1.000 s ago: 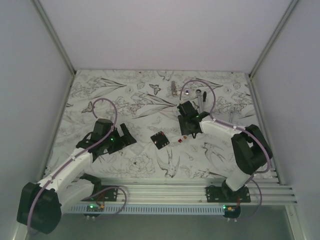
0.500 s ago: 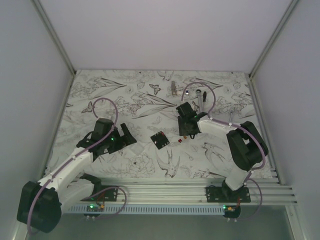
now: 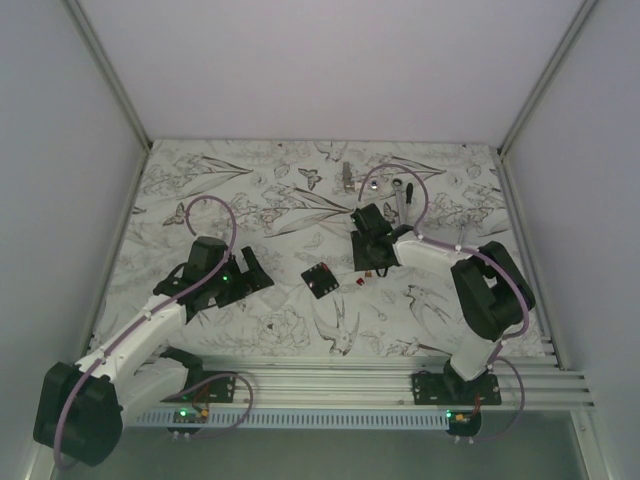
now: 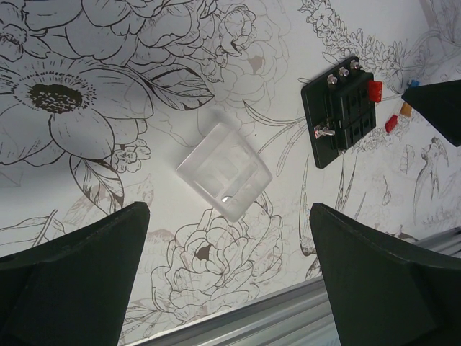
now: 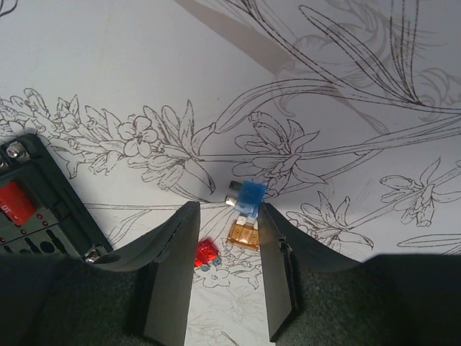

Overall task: Snap on the fuse box
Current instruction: Pick up the fuse from the center of the board.

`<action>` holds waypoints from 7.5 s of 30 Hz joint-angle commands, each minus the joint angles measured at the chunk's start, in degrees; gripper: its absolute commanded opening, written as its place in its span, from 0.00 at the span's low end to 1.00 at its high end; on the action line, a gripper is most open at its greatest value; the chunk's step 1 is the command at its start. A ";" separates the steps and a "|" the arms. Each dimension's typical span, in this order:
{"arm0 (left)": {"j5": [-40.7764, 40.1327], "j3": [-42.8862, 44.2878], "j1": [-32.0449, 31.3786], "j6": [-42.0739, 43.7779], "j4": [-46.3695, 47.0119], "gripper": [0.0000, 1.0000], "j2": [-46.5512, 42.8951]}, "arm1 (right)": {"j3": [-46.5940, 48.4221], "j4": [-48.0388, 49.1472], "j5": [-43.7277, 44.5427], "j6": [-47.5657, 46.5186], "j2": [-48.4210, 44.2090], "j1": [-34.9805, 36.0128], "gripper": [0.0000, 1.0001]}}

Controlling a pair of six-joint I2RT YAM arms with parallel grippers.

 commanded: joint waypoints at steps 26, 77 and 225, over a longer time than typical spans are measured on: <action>0.91 0.39 -0.71 1.18 -0.11 1.00 -1.06 | 4.35 -2.62 -10.72 -34.74 -2.07 -2.53 0.43; 0.62 0.63 -1.44 1.07 0.24 1.00 0.31 | 2.19 -3.54 -0.90 -23.05 2.30 -0.41 0.38; 2.38 13.99 -17.04 -13.60 22.30 0.00 13.69 | -11.44 30.05 -22.54 -13.93 -27.35 8.80 0.48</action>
